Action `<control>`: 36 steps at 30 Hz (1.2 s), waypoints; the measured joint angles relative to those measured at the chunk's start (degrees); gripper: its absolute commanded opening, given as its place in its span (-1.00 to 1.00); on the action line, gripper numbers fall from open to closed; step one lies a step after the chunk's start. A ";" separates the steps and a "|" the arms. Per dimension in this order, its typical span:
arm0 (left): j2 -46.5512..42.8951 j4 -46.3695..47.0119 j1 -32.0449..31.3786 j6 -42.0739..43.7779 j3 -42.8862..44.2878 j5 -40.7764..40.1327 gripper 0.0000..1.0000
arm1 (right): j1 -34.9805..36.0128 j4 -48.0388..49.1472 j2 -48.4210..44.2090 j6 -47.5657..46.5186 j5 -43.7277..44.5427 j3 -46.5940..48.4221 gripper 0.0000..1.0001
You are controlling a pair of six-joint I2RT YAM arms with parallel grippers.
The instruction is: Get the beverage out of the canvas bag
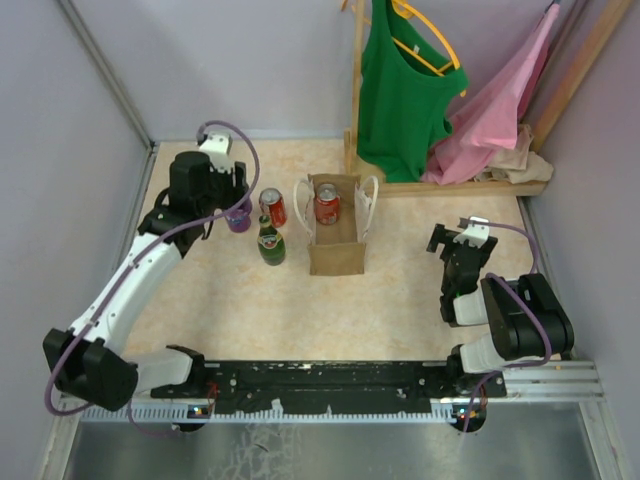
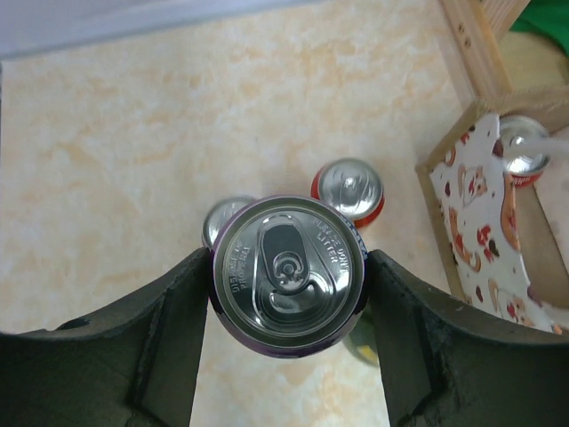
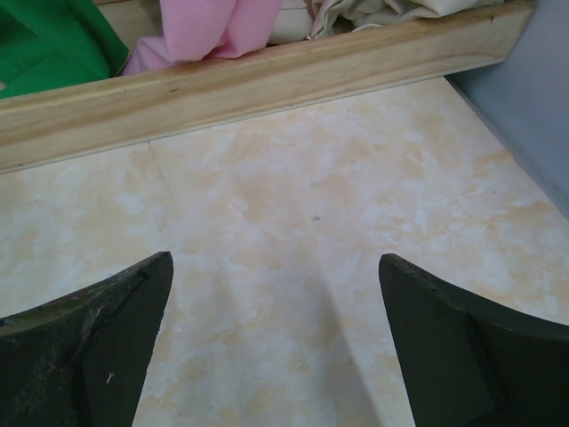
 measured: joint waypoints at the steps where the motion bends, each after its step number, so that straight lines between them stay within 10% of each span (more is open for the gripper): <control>1: -1.51 -0.20 0.00 -0.81 -1.90 -0.35 -1.00 | 0.00 -0.02 0.00 0.00 0.02 0.00 0.98; 19: -12.68 3.43 -0.02 -9.03 -28.17 -5.03 -1.00 | 0.00 0.00 0.00 0.00 0.00 0.00 0.98; 36: -6.10 14.58 -0.02 -10.60 -30.40 -8.02 -0.82 | 0.00 -0.02 0.00 0.00 0.00 0.00 0.98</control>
